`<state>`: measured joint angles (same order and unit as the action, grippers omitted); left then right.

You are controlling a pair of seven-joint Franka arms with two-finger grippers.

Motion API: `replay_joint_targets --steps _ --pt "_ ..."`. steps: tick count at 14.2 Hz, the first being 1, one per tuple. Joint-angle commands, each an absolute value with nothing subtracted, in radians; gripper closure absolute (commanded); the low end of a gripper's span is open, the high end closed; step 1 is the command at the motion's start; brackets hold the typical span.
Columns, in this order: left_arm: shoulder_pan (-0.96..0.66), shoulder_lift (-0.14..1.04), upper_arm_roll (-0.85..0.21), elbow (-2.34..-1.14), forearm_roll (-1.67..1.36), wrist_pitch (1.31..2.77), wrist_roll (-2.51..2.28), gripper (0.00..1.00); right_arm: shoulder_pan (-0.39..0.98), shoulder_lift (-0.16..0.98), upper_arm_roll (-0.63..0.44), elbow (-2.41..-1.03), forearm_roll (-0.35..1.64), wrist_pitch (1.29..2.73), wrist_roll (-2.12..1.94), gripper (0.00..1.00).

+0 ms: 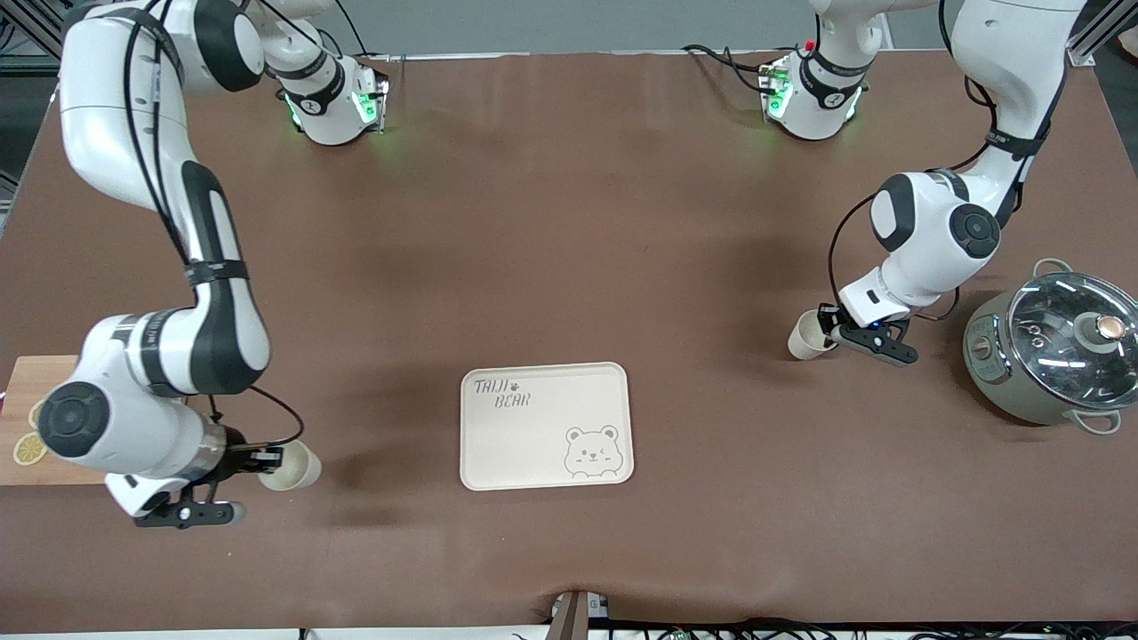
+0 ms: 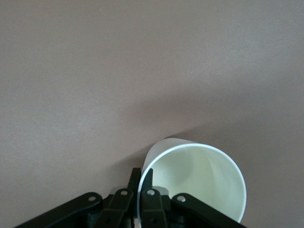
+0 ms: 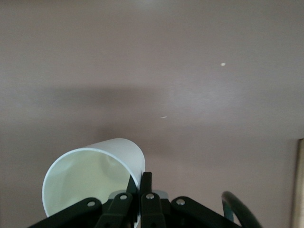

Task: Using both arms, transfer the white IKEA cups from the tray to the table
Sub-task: 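Lower the left cup beside the pot and open the left gripper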

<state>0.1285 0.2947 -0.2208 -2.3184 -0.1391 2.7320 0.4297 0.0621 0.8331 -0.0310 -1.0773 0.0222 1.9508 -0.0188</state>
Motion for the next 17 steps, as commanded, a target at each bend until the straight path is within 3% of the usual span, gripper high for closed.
replay_joint_targets --steps 1,4,5,6,11,17 --pt "0.130 0.293 -0.230 -2.338 -0.147 2.772 0.449 1.00 0.006 0.816 -0.014 -1.080 0.034 1.936 -0.124 1.00" --pt "0.129 0.295 -0.230 -2.347 -0.147 2.793 0.451 1.00 -0.050 0.824 -0.015 -1.086 0.076 1.948 -0.205 1.00" --pt "0.124 0.295 -0.232 -2.345 -0.143 2.793 0.453 0.32 -0.066 0.827 -0.017 -1.089 0.112 1.950 -0.240 1.00" --pt "0.109 0.295 -0.232 -2.344 -0.138 2.796 0.451 0.00 -0.077 0.831 -0.018 -1.091 0.133 1.951 -0.279 1.00" --pt "0.104 0.270 -0.232 -2.321 -0.138 2.781 0.437 0.00 -0.097 0.836 -0.018 -1.184 0.141 2.100 -0.325 1.00" --pt "0.097 0.250 -0.232 -2.114 -0.137 2.458 0.339 0.00 -0.095 0.850 -0.020 -1.248 0.140 2.169 -0.342 1.00"
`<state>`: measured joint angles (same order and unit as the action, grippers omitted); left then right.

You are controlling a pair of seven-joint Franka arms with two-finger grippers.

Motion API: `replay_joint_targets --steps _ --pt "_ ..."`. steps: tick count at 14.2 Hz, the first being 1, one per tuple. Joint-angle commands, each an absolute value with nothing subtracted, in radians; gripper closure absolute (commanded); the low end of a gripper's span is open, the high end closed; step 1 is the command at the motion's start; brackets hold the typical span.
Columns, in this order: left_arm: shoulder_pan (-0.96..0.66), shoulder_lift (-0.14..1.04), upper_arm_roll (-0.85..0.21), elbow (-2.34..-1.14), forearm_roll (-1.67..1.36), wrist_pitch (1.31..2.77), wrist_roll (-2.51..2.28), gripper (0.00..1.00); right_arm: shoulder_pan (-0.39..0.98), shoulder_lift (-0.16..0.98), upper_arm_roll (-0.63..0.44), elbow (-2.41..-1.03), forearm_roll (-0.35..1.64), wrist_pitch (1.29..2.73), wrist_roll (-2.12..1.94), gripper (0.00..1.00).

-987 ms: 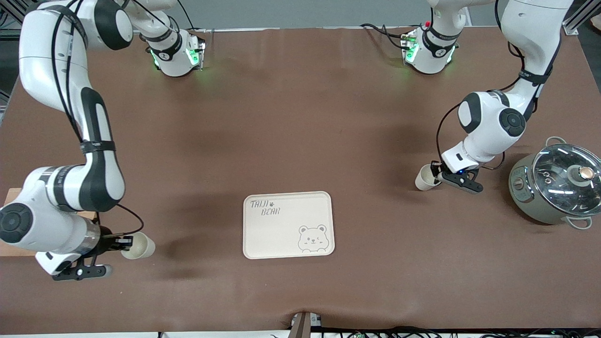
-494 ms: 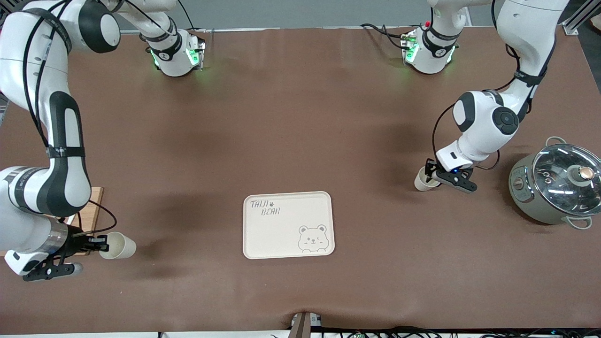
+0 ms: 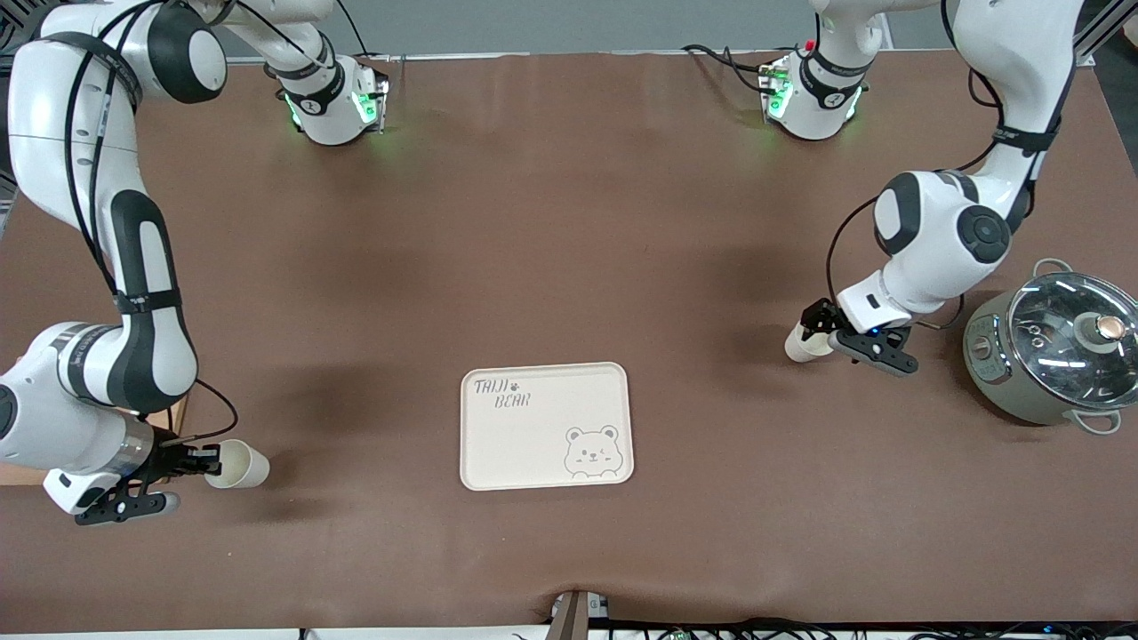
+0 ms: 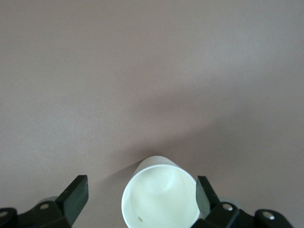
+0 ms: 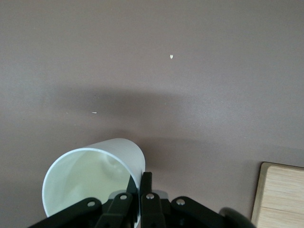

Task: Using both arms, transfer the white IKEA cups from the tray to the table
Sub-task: 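Lower the left cup beside the pot and open the left gripper, then set the right cup beside the cutting board and open the right gripper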

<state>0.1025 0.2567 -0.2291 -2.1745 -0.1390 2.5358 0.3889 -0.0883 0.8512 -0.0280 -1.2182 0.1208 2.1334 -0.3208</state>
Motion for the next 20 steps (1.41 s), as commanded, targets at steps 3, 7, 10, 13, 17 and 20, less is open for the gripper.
replay_joint_targets --steps 3,7,10,13,17,20 --pt "0.081 0.247 -0.233 -2.050 -0.137 2.430 0.214 0.00 -0.089 0.850 -0.020 -1.284 0.140 2.204 -0.342 1.00" --pt "0.045 0.287 -0.233 -1.785 -0.010 2.228 -0.094 0.00 -0.086 0.864 -0.020 -1.293 0.140 2.207 -0.337 0.95" --pt "-0.026 0.396 -0.230 -1.461 0.008 1.877 -0.231 0.00 -0.083 0.868 -0.020 -1.293 0.140 2.204 -0.333 0.64" --pt "-0.044 0.403 -0.222 -1.314 0.044 1.743 -0.288 0.00 -0.081 0.865 -0.020 -1.290 0.140 2.203 -0.330 0.18" --pt "0.014 0.335 -0.224 -1.307 0.061 1.711 -0.204 0.00 -0.075 0.839 -0.020 -1.279 0.132 2.195 -0.328 0.00" --pt "-0.110 0.310 -0.072 -1.299 0.046 1.634 -0.163 0.00 -0.063 0.793 -0.023 -1.275 0.130 2.183 -0.321 0.00"
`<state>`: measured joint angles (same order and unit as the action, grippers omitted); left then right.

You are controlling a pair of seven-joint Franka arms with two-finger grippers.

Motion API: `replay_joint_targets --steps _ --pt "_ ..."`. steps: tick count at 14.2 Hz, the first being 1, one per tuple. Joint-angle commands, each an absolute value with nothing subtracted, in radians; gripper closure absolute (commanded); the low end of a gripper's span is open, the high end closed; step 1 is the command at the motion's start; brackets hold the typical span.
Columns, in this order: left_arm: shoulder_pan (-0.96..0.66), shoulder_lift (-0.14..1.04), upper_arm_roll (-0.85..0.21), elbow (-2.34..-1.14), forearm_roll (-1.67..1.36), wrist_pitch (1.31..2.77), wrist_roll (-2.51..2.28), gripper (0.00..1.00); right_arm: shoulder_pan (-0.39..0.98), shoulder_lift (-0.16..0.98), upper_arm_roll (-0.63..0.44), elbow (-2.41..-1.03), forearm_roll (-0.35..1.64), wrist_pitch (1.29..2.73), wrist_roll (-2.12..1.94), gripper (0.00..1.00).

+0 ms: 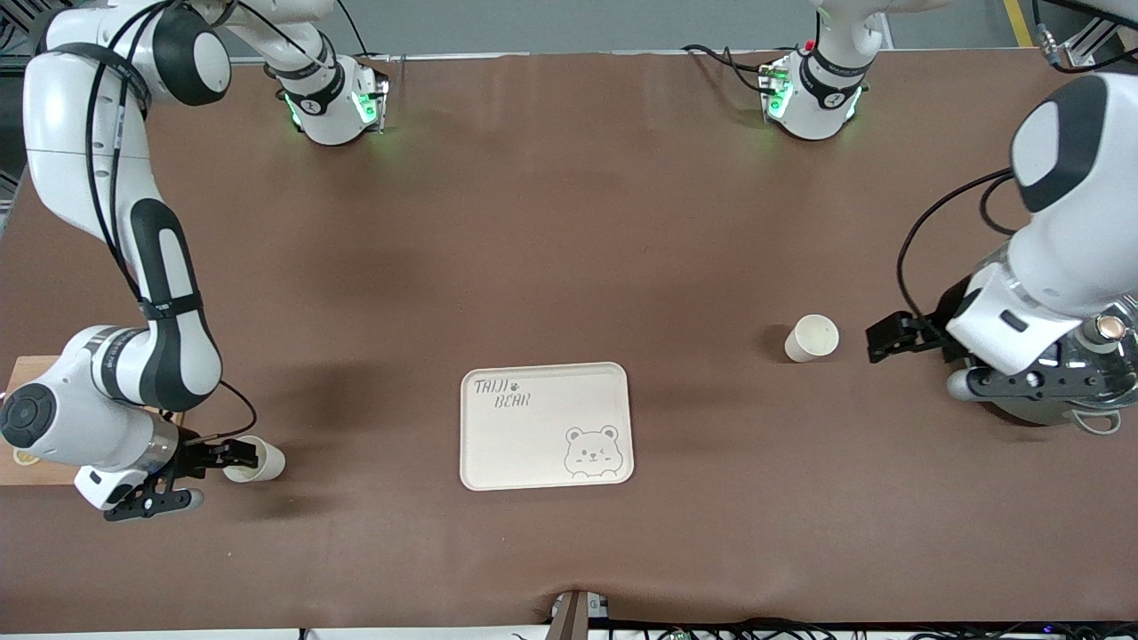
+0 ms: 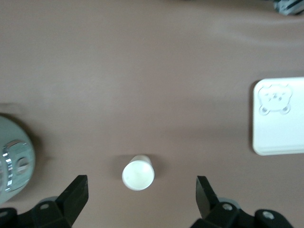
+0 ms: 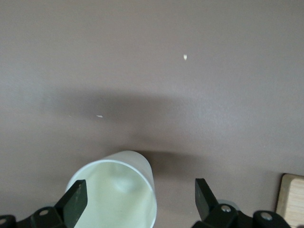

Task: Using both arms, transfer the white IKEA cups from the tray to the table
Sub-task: 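Set the right cup beside the cutting board and open the right gripper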

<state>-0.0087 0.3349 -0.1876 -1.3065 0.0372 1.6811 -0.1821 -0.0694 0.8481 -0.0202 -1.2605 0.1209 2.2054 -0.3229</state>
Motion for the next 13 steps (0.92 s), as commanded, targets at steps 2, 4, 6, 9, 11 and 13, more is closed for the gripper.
replay_joint_targets --steps 2,4,6,9,11,13 --pt "-0.185 0.281 0.005 -1.302 0.040 1.629 -0.147 0.00 -0.064 0.743 -0.025 -1.275 0.126 2.140 -0.318 0.00" --pt "-0.201 0.227 0.009 -1.315 0.032 1.611 -0.138 0.00 -0.067 0.678 -0.028 -1.276 0.124 2.077 -0.310 0.00" --pt "-0.201 0.190 0.009 -1.322 0.031 1.545 -0.115 0.00 -0.067 0.617 -0.032 -1.278 0.121 2.025 -0.308 0.00" --pt "-0.192 0.172 -0.006 -1.327 0.025 1.522 -0.109 0.00 -0.063 0.528 -0.040 -1.278 0.075 1.929 -0.301 0.00" --pt "-0.192 0.128 -0.008 -1.362 0.023 1.503 -0.095 0.00 -0.066 0.473 -0.040 -1.278 0.071 1.853 -0.299 0.00" --pt "-0.186 0.117 -0.017 -1.374 0.023 1.503 -0.091 0.00 -0.067 0.428 -0.041 -1.275 0.071 1.792 -0.296 0.00"
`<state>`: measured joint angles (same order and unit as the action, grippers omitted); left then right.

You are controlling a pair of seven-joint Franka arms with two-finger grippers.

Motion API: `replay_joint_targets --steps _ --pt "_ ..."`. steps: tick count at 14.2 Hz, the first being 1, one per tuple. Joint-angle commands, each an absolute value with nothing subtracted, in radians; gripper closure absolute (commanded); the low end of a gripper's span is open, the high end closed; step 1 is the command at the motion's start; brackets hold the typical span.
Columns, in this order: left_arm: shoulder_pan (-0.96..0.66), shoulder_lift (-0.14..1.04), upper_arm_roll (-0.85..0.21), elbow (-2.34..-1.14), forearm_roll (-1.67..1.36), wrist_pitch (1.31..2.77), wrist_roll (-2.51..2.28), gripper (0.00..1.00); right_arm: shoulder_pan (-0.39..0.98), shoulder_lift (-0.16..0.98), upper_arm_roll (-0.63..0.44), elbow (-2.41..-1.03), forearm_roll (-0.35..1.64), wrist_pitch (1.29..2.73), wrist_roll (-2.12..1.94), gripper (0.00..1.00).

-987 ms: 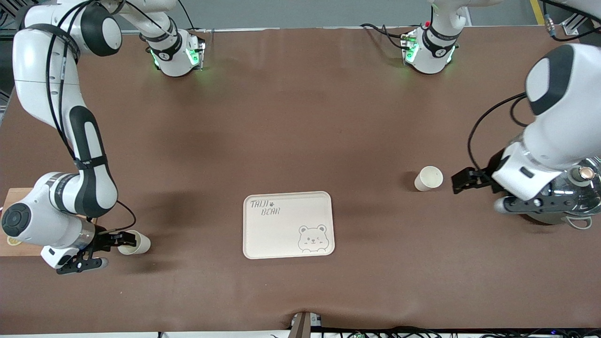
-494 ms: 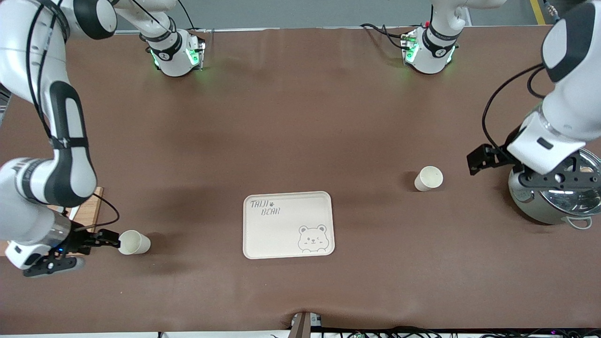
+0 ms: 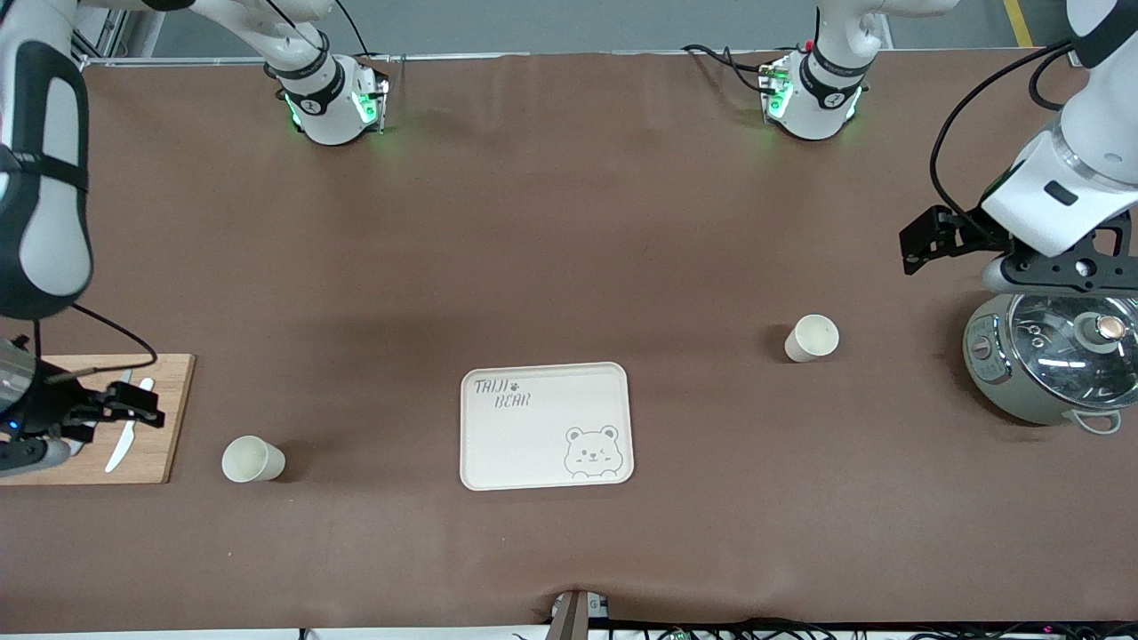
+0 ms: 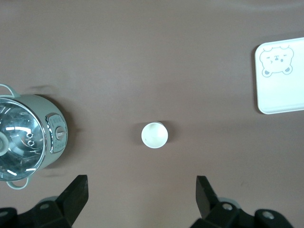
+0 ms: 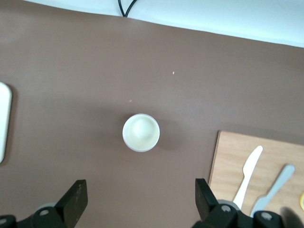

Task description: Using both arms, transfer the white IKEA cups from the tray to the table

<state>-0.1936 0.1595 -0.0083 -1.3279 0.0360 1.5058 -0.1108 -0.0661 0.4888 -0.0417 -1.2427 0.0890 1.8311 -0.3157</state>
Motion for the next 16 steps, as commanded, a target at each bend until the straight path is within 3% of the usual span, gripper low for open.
replay_joint_targets --steps 1,6,12,16 --pt "-0.184 0.118 -0.018 -1.382 0.023 1.511 -0.091 0.00 -0.066 0.398 -0.041 -1.276 0.069 1.760 -0.288 0.00" --pt "-0.175 0.051 -0.015 -1.518 0.025 1.614 -0.069 0.00 -0.048 0.278 -0.037 -1.279 0.008 1.643 -0.121 0.00" --pt "-0.173 0.084 -0.014 -1.503 0.025 1.634 -0.068 0.00 -0.028 0.175 -0.034 -1.293 0.008 1.476 0.075 0.00" --pt "-0.173 0.120 -0.011 -1.506 -0.001 1.634 -0.057 0.00 -0.026 0.040 -0.034 -1.463 0.008 1.517 0.075 0.00"
